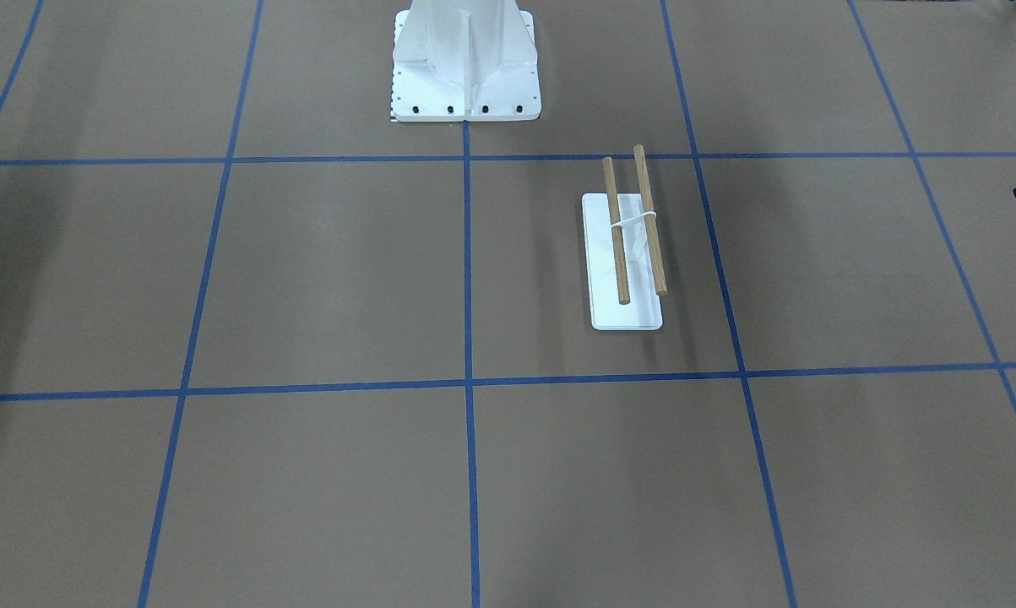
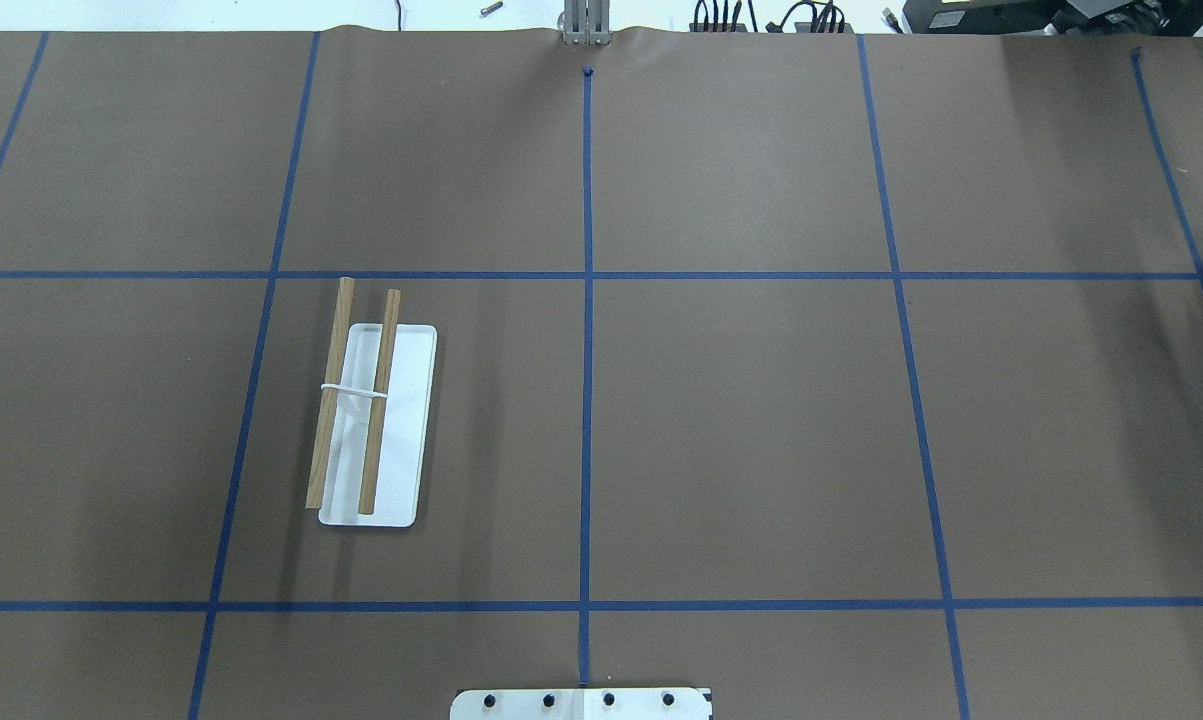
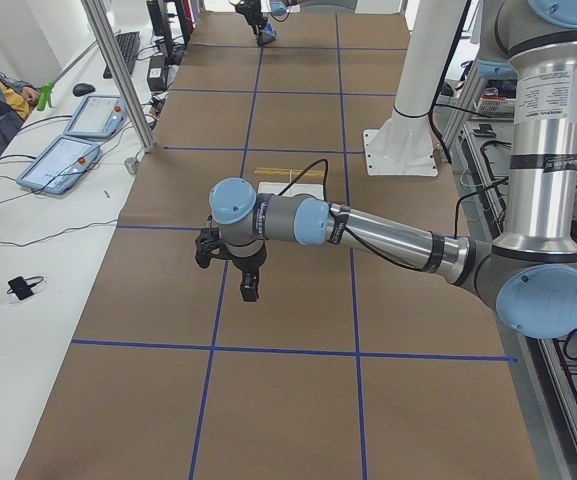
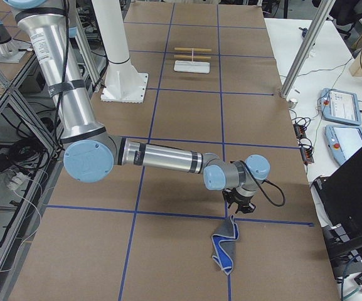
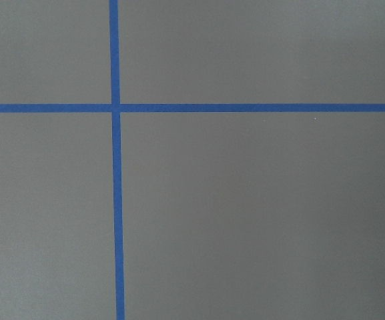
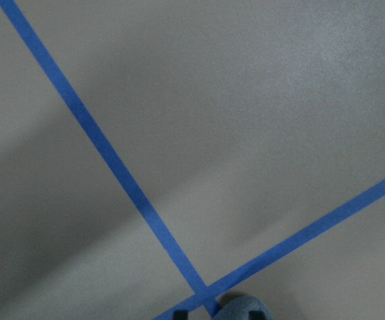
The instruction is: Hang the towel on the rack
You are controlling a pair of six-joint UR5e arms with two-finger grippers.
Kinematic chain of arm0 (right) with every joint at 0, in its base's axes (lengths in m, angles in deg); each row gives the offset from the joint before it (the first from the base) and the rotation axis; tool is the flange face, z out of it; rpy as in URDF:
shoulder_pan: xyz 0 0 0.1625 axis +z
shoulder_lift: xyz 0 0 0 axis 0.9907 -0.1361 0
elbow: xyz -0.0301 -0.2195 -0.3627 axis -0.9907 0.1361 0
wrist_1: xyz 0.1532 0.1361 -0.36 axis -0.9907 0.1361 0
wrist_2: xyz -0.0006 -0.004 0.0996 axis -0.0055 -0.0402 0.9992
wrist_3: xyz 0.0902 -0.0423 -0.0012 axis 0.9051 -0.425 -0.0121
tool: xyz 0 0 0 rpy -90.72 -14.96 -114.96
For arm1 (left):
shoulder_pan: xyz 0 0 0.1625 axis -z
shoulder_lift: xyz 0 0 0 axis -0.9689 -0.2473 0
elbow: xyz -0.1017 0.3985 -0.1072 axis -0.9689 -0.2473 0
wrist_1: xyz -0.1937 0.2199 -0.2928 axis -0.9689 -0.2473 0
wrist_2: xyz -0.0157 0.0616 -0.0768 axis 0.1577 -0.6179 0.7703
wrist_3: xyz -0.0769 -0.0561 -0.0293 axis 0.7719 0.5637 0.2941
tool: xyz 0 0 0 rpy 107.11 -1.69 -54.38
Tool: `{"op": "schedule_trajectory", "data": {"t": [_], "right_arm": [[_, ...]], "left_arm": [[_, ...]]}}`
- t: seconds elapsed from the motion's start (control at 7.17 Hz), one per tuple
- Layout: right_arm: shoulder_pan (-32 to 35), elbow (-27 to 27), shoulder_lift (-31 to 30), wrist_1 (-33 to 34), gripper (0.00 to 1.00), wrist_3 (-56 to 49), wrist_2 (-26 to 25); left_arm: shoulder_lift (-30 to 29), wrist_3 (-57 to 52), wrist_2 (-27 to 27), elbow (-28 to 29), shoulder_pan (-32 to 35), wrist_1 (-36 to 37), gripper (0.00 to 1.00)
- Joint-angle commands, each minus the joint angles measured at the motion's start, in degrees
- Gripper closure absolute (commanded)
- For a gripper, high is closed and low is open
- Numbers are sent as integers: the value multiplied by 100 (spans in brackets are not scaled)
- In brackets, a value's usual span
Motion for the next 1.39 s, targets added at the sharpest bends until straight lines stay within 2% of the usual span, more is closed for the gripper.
{"op": "schedule_trajectory", "data": {"t": [0.0, 0.28, 0.84, 0.98, 1.12, 1.25], "right_arm": [[-116, 3, 33, -15, 32, -84, -178], [-151, 3, 7, -7, 34, -461, -336], [-125, 134, -108, -7, 45, -919, -398], [-125, 135, -116, 2, 55, -910, -398], [-125, 126, -116, 2, 71, -910, -398], [-125, 126, -90, 2, 93, -901, -381]], "left_arm": [[4, 0, 0, 1, 0, 0, 2], [4, 0, 0, 1, 0, 0, 2], [13, 9, 0, -25, 0, 0, 2], [13, 9, 9, -42, 9, 0, 2], [13, 9, 0, -43, 9, 0, 2], [21, 9, 0, -43, 9, 0, 2]]}}
